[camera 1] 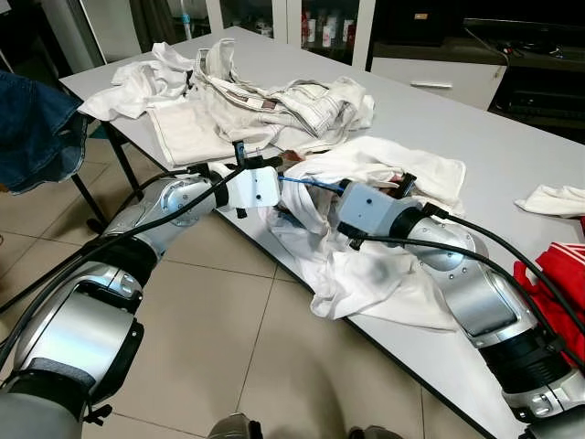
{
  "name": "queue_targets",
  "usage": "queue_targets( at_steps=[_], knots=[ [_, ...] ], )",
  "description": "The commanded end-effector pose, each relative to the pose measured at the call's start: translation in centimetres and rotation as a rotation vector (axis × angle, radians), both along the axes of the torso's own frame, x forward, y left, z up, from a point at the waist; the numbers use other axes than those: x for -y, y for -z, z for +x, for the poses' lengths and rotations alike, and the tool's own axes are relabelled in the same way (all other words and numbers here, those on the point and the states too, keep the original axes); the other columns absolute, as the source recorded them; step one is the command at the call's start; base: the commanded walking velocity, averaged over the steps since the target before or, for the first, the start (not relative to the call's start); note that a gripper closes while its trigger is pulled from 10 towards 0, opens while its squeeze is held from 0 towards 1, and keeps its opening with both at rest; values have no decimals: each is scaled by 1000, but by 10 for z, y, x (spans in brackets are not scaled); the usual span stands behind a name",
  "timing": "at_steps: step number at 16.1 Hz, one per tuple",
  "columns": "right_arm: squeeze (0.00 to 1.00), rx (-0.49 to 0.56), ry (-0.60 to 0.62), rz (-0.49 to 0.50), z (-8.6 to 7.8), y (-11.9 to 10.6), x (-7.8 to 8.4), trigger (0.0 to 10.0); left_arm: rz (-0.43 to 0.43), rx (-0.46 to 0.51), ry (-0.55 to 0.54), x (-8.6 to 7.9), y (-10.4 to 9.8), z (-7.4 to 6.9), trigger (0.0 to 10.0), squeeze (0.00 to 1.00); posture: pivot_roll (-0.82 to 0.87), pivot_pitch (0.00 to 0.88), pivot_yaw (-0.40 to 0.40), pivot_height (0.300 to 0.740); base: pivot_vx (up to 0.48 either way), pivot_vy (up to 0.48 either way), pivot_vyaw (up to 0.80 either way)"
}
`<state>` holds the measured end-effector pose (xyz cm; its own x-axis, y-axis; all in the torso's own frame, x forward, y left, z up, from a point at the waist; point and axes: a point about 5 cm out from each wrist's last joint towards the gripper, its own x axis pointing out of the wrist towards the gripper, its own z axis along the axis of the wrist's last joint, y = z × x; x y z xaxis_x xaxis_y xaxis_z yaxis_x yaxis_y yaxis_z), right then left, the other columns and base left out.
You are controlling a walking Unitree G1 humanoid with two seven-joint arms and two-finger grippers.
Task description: Hang hanger
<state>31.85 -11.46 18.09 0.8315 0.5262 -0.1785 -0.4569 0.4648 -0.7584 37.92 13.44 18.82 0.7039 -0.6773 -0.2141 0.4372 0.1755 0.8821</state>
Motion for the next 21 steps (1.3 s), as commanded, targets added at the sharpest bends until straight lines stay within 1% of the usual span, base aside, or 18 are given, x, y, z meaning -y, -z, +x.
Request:
queue_targets(
  at_steps=[1,2,3,4,5,6,7,8,11,12,13,15,16,18,20,21],
  knots=[
    [0,88,-4,66,2,-20,-2,0,29,-58,-7,-2,11,-2,10000,0,-21,0,41,723,0,0,0],
    [0,90,1,96,2,-22,-4,1451,20,-75,-11,-2,14,-2,10000,0,-20,0,41,723,0,0,0],
    [0,95,-3,110,1,-23,-5,3490,19,-80,-11,-2,15,-3,10000,0,-19,0,41,723,0,0,0],
    [0,108,-9,123,0,-25,-6,5765,18,-82,-12,-3,16,-3,10000,0,-19,0,43,723,0,0,0],
    [0,126,-22,130,-1,-28,-7,10000,6,-92,-13,-3,16,-4,10000,0,-19,0,41,723,0,0,0],
    [0,142,-41,137,-2,-31,-8,10000,-17,-104,-11,-3,17,-4,6000,0,-19,0,40,723,0,0,0],
    [0,156,-57,138,-3,-33,-10,10000,-30,-109,-14,-2,17,-4,2235,0,-20,0,38,723,0,0,0],
    [0,174,-76,138,-4,-36,-11,10000,-37,-122,-4,-1,18,-5,0,0,-19,0,36,723,0,0,0],
    [0,239,-105,152,-5,-46,-15,10000,-49,-126,14,2,20,-7,0,0,-17,0,34,723,0,0,0],
    [0,259,-107,153,-3,-50,-14,10000,-41,-116,-5,1,20,-6,10000,0,-15,0,30,723,0,0,0],
    [0,271,-110,138,-2,-51,-14,10000,-38,-113,-5,1,20,-6,10000,0,-13,0,29,723,0,0,0],
    [0,273,-112,139,-1,-51,-14,10000,-52,-120,-19,1,20,-5,10000,0,-8,0,27,723,0,0,0],
    [0,268,-118,142,-1,-50,-14,10000,-75,-132,-27,1,21,-5,10000,0,-8,0,26,723,0,0,0],
    [0,259,-144,119,-2,-46,-14,10000,-160,-176,-18,6,22,-7,10000,0,-3,0,19,723,0,0,0],
    [0,266,-154,116,-1,-48,-15,10000,-150,-183,-8,7,26,-9,9961,0,2,0,13,723,0,0,0],
    [0,266,-162,118,-1,-49,-15,10000,-148,-187,2,7,27,-11,8039,0,3,0,13,723,0,0,0]
  ],
)
